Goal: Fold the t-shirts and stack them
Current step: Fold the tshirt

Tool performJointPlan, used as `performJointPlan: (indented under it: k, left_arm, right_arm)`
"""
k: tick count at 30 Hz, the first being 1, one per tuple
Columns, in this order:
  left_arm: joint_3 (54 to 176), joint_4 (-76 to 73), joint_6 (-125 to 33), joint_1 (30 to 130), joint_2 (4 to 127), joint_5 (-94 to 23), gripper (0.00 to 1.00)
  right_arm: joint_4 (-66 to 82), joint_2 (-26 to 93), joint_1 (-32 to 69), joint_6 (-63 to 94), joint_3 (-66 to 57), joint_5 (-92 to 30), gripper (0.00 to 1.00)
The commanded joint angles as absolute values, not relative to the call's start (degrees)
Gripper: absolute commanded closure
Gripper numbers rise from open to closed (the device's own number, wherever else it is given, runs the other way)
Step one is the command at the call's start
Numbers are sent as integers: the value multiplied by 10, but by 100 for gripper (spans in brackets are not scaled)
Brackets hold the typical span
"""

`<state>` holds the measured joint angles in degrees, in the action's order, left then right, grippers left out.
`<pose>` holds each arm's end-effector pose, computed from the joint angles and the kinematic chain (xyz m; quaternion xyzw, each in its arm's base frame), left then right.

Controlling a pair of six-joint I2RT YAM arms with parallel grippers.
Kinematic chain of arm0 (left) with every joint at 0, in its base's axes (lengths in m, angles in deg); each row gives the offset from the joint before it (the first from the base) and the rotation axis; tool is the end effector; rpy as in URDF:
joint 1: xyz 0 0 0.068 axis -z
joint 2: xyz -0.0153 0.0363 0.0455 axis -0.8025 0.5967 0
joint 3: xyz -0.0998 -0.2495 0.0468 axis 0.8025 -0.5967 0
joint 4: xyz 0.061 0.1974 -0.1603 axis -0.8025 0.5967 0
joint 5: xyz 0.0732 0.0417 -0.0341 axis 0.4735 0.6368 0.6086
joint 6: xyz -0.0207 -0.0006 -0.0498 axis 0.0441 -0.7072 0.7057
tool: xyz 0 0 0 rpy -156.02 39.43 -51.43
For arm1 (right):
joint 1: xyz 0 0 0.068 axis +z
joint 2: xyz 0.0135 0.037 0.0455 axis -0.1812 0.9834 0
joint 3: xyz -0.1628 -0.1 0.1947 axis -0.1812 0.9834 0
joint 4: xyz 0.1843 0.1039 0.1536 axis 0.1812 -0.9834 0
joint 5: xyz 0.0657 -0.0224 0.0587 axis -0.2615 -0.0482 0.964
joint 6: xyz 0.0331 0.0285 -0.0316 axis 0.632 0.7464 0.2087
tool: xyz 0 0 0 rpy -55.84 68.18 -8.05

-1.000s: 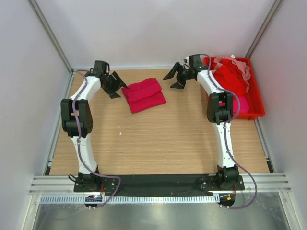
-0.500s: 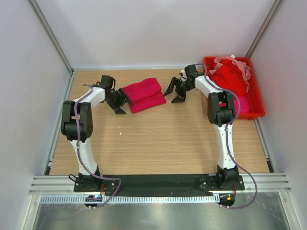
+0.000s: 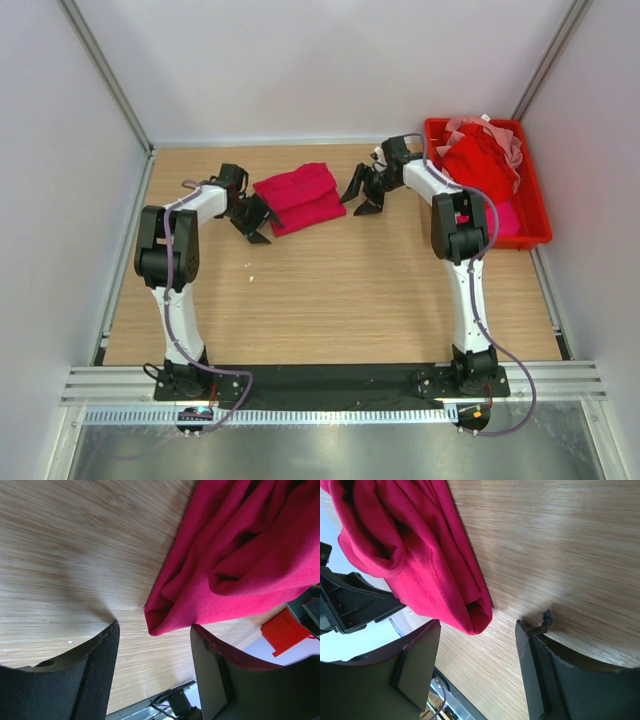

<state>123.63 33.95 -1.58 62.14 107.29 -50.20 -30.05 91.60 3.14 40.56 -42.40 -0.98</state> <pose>0.4033 -0.0762 0.1482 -0.3514 0.8997 -0.2562 0.0387 0.4924 0.1410 0.1433 0.0756 0.9226 0.3702 0.0773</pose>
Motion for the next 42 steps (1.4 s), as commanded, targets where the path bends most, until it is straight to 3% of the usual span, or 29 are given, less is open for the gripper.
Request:
performJointPlan:
  k: [1,8,13,15,16,18,21,28,33,35,36,37,38,42]
  left_arm:
    - [1248,344,-11,623,1089,-494,41]
    - [1259,344,-16,625,1098,-485,46]
    - [1265,349,-31,625,1108,-486,63]
    - [1264,352,-37,625,1110,-487,71]
    - [1262,354,-44,625,1110,-487,83]
    - [1254,357,-49,626,1107,-486,90]
    - [1241,362,-62,626,1097,-480,100]
    - [1160,363,-84,643,1040,-478,100]
    - [1021,364,-83,658,938,-467,100]
    - [959,366,-76,666,904,-466,94]
    - [942,367,-74,669,871,-466,91]
    - [929,369,-70,673,853,-465,80]
    - [908,378,-68,674,838,-465,73]
    - [924,429,-81,675,769,-454,59]
  right_arm:
    - [-295,922,38,397,-423,-29,34]
    - [-290,931,48,402,-431,-10,41]
    - [-282,932,49,411,-427,-8,51]
    - [-275,927,50,413,-423,-7,64]
    - [-271,924,50,414,-412,-6,70]
    - [-262,913,51,418,-390,-4,88]
    - [-240,896,51,428,-354,-4,99]
    - [-204,783,65,432,-168,-22,99]
    - [-180,645,80,437,-14,-55,99]
    - [-177,604,85,435,56,-62,97]
    - [-177,568,91,432,75,-70,93]
    - [-181,555,95,428,104,-74,87]
    - [-197,541,99,419,113,-79,73]
    - [-274,476,118,373,104,-143,48]
